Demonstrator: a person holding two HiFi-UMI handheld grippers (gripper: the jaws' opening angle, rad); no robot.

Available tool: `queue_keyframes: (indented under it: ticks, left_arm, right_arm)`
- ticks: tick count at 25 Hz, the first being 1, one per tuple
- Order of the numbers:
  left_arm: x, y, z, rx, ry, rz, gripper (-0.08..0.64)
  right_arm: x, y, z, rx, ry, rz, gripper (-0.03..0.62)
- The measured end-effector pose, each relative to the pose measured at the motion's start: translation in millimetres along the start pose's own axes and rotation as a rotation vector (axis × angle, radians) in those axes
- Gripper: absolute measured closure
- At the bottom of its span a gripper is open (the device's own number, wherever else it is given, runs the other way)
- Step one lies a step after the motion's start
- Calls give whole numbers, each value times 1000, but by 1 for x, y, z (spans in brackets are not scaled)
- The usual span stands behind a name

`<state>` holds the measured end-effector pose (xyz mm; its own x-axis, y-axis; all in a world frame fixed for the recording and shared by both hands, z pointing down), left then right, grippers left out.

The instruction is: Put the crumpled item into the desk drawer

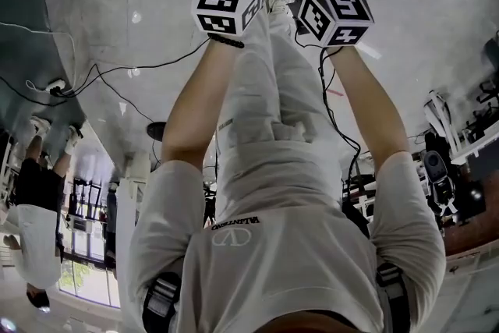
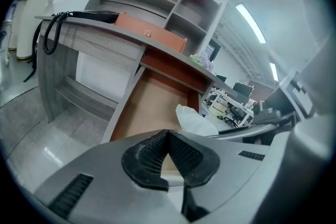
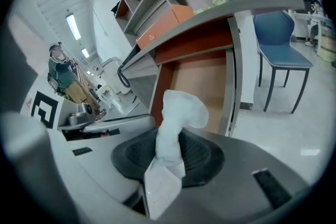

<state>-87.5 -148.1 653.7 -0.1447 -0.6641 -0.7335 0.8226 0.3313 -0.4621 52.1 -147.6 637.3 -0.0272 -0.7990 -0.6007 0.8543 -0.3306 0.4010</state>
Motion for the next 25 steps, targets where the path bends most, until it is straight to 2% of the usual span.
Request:
queue_keyframes:
  ticks: [14, 25]
  left_arm:
    - [-9, -7, 7, -11, -48, 20, 561]
    - [-12, -4, 12, -4, -52, 20, 561]
  right_arm:
    - [-5, 3, 12, -6, -8, 1, 479]
    - [-6, 7, 16, -18, -15, -4, 474]
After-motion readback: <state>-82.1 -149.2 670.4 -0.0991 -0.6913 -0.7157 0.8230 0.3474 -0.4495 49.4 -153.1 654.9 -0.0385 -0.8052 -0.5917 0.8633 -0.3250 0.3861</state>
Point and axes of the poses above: the fingertips, and each gripper's own axes: z forward along the fingers, y to its right, x out of its top, the point moved 9 cm from there along -z, backward along the fingers, and after that the axes turned 2 degrees about -x, right-handed, at the moved point
